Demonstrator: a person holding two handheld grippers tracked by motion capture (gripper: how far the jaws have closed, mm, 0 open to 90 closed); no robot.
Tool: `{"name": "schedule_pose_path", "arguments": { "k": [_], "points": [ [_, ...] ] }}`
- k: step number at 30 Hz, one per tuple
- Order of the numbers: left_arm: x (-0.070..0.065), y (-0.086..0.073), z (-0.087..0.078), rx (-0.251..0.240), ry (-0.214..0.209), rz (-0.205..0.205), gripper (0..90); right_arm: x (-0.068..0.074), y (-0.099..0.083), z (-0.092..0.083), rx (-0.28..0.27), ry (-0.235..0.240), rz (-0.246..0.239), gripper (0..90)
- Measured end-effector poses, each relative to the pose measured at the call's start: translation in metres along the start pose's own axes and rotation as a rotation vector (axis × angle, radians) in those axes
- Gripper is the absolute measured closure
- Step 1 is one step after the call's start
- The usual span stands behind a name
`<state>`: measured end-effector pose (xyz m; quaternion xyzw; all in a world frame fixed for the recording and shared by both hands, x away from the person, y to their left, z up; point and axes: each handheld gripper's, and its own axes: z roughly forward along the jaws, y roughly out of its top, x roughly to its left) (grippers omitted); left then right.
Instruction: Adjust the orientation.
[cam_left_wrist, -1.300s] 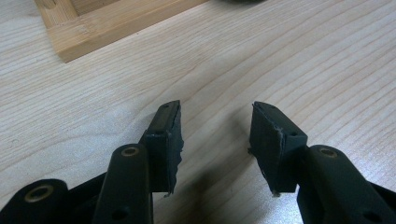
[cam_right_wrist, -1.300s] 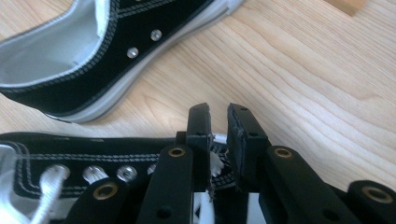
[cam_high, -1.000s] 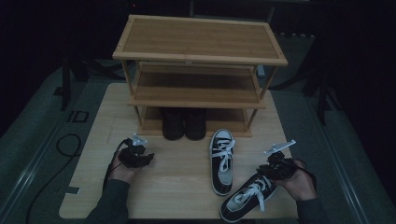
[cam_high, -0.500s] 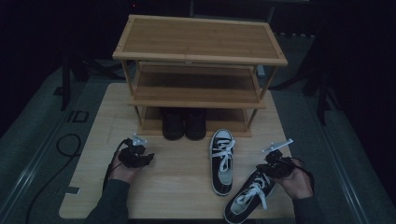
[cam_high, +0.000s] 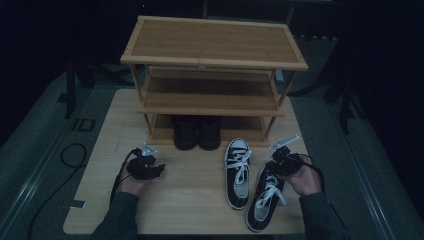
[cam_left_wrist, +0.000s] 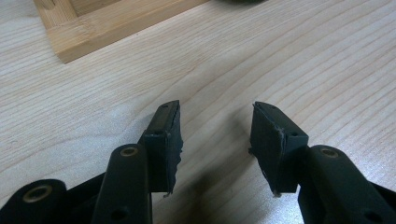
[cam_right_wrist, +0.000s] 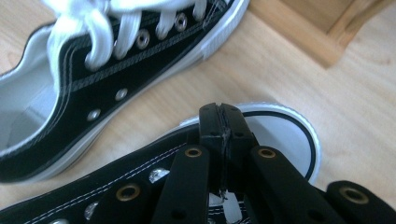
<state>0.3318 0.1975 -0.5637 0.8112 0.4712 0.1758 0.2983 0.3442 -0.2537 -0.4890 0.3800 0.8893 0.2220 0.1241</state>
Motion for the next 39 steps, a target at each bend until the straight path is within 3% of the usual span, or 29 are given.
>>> {"name": "schedule_pose_path", "arguments": {
  "k": [8,19,21,29,39],
  "points": [
    [0.0,0.0,0.0,-0.001,-0.001,0.0,53.3,-0.012,0.027,0.009,-0.006,-0.006,-0.038,89.1],
    [0.001,0.0,0.0,-0.001,-0.001,0.001,53.3,-0.019,0.055,0.026,0.006,-0.07,-0.051,89.0],
    [0.001,0.0,0.0,-0.001,-0.002,0.001,53.3,-0.018,0.057,0.029,-0.005,-0.056,-0.049,89.1],
    [0.0,0.0,0.0,-0.001,0.001,0.0,52.7,-0.012,0.056,0.03,-0.002,-0.073,-0.053,86.5],
    [0.0,0.0,0.0,-0.002,0.0,0.0,52.6,-0.005,0.048,0.013,-0.052,-0.033,-0.049,68.2]
  ]
}}
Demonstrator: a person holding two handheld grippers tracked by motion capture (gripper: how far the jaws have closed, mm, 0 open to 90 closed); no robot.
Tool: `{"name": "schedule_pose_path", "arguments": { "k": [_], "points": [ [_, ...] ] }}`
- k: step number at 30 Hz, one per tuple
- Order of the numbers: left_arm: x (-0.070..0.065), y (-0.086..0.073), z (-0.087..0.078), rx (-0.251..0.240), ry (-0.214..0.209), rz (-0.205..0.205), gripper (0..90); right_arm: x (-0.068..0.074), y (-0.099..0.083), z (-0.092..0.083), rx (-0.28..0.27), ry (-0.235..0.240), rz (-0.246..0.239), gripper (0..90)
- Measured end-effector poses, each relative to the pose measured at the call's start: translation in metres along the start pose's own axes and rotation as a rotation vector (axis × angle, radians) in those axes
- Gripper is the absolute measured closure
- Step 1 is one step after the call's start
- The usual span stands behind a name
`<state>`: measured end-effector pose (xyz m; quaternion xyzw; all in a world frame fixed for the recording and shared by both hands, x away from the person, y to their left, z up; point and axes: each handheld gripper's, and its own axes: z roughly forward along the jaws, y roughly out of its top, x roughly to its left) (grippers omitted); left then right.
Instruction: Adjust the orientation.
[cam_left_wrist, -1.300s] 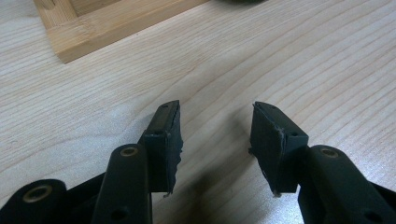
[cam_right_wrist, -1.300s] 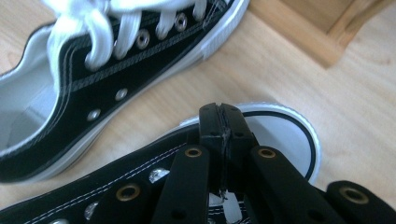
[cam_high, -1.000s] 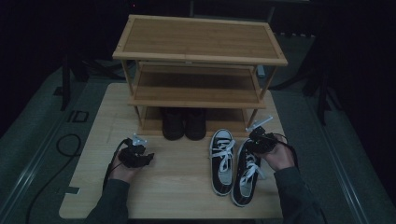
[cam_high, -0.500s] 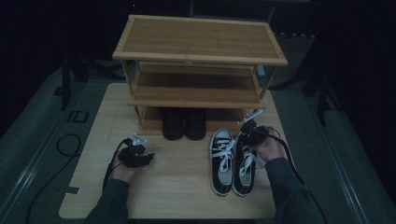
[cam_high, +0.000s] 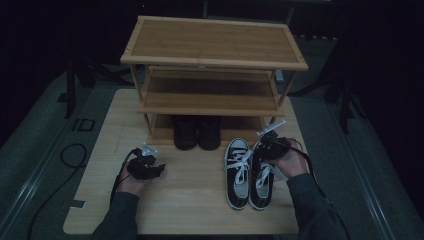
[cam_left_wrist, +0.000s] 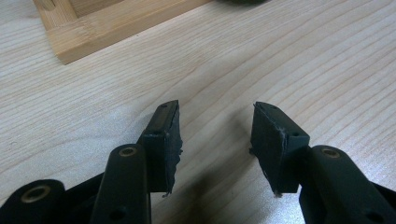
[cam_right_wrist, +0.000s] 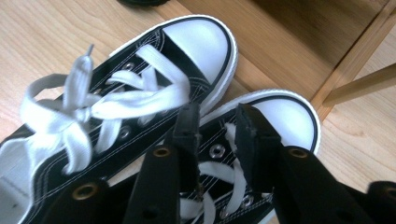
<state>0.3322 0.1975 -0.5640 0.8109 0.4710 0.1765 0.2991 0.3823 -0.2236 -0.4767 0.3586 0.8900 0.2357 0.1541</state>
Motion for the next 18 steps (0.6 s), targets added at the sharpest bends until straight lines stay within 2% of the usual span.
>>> {"name": "schedule_pose_path", "arguments": {
  "k": [12,18],
  "points": [
    [0.0,0.0,0.0,-0.003,0.002,-0.001,51.9,0.024,-0.014,-0.02,-0.057,0.067,0.018,61.3],
    [-0.001,0.0,0.0,-0.003,0.001,-0.001,51.4,0.033,-0.023,-0.03,-0.065,0.081,0.024,58.6]
  ]
}}
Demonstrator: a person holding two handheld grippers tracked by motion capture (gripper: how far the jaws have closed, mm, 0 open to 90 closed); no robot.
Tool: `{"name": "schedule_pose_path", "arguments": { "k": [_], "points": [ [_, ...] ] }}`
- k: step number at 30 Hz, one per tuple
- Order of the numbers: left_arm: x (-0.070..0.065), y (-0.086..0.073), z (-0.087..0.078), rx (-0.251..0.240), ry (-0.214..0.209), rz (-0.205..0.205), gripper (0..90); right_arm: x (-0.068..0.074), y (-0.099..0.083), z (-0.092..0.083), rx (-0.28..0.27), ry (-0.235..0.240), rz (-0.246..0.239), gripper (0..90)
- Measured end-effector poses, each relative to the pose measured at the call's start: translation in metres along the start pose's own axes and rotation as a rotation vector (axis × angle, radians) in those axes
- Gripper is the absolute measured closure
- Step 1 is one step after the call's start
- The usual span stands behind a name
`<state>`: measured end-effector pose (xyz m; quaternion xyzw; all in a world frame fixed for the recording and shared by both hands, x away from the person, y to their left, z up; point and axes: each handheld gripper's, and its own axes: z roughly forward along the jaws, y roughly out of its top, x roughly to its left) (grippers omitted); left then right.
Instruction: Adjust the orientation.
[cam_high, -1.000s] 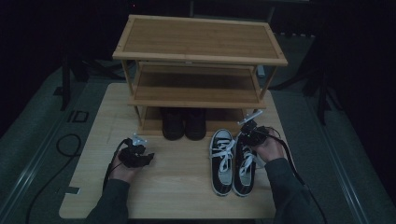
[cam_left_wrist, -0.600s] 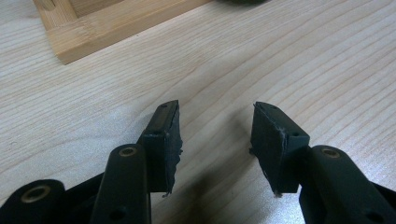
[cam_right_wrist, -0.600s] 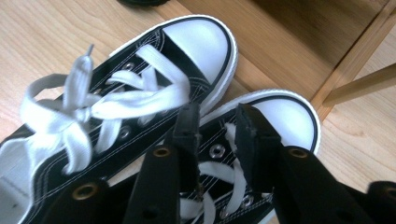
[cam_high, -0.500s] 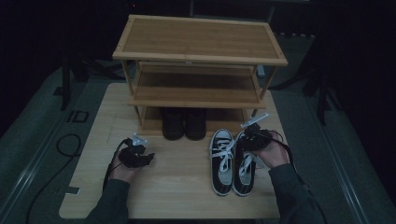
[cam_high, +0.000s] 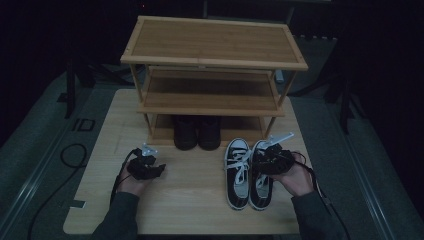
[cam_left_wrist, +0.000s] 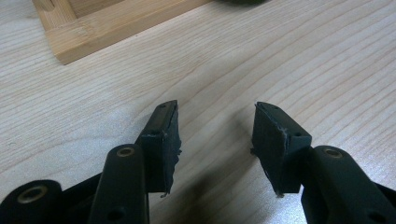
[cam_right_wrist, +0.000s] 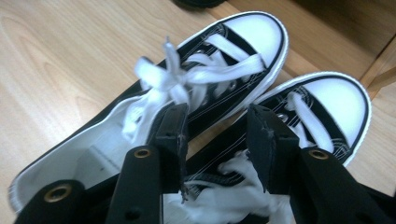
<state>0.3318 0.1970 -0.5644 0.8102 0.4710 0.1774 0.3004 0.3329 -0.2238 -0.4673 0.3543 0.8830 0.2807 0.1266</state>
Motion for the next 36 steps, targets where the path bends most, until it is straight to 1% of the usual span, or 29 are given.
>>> {"name": "schedule_pose_path", "arguments": {
  "k": [8,18,24,28,31,33,36],
  "points": [
    [0.0,0.0,0.0,-0.002,0.0,-0.002,51.2,0.013,-0.009,-0.009,-0.013,0.013,-0.005,56.6],
    [0.001,0.001,0.001,-0.005,-0.001,-0.001,50.7,0.023,-0.015,-0.009,0.012,0.016,-0.016,57.9],
    [0.0,0.001,0.002,-0.005,0.001,0.0,50.1,0.027,-0.018,-0.009,0.026,0.002,-0.007,55.5],
    [0.0,0.001,0.002,-0.005,0.002,0.0,50.0,0.029,-0.02,-0.008,0.042,0.003,-0.002,53.8],
    [0.0,0.001,0.002,-0.006,0.002,-0.001,49.9,0.029,-0.023,-0.006,0.06,-0.002,0.008,52.5],
    [0.0,0.001,0.002,-0.005,0.003,-0.001,49.8,0.028,-0.025,-0.006,0.056,0.009,0.024,51.7],
    [0.0,0.001,0.002,-0.005,0.002,0.0,49.7,0.029,-0.027,-0.006,0.061,0.008,0.033,49.5]
  ]
}}
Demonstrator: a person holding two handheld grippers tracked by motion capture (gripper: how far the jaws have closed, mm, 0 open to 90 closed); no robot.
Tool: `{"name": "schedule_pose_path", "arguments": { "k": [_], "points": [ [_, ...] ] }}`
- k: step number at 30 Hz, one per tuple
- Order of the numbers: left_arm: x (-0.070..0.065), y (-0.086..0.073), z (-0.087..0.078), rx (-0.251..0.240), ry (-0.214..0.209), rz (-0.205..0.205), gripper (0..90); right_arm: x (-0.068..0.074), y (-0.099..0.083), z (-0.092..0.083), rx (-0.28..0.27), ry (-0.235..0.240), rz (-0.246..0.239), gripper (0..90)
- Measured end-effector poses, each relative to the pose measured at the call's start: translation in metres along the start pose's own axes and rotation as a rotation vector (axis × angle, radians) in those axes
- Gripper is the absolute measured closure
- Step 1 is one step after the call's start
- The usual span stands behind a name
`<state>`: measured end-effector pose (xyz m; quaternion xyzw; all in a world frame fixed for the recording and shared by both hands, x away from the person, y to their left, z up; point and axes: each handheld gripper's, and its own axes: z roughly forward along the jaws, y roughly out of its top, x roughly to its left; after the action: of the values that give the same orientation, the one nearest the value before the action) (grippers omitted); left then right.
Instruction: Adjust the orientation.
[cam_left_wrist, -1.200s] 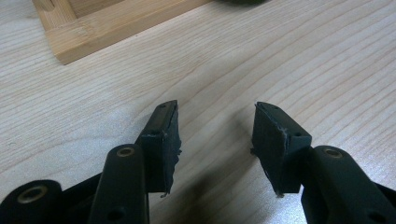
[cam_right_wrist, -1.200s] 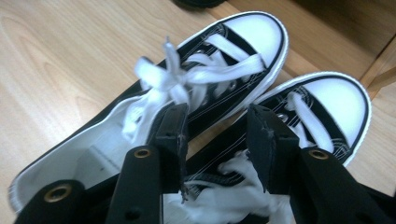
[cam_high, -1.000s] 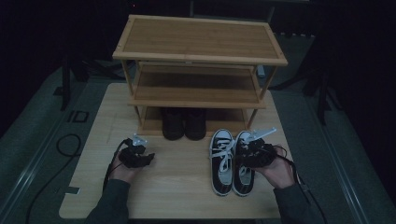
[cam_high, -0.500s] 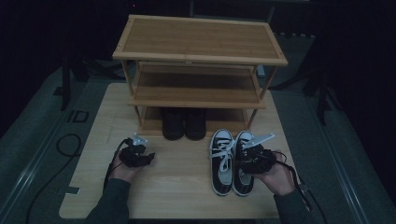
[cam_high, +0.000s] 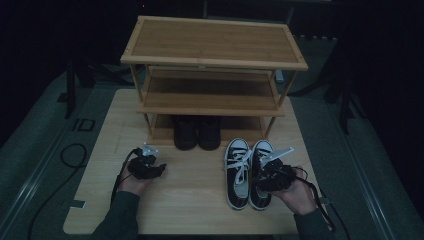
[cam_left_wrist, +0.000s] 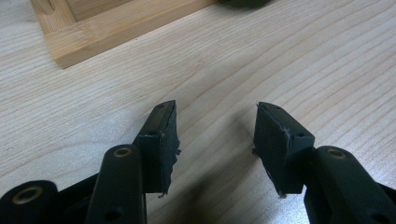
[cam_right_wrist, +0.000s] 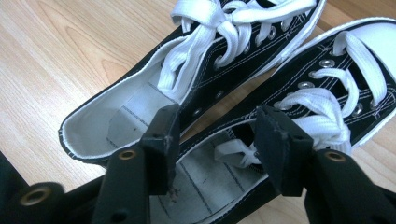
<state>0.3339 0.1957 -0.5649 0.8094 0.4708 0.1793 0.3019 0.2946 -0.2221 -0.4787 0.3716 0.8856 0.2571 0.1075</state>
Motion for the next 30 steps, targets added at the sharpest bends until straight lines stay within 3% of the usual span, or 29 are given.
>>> {"name": "schedule_pose_path", "arguments": {
  "k": [11,19,30],
  "points": [
    [-0.001,0.0,0.0,-0.003,0.0,-0.001,49.1,0.002,-0.006,0.001,0.015,-0.009,0.024,45.1],
    [-0.001,0.0,0.001,-0.003,0.0,-0.002,48.8,0.002,-0.006,0.009,0.001,0.003,0.082,38.7],
    [-0.001,0.0,0.001,-0.003,-0.001,-0.002,48.8,0.007,0.003,0.029,-0.004,-0.041,0.179,36.4]
  ]
}}
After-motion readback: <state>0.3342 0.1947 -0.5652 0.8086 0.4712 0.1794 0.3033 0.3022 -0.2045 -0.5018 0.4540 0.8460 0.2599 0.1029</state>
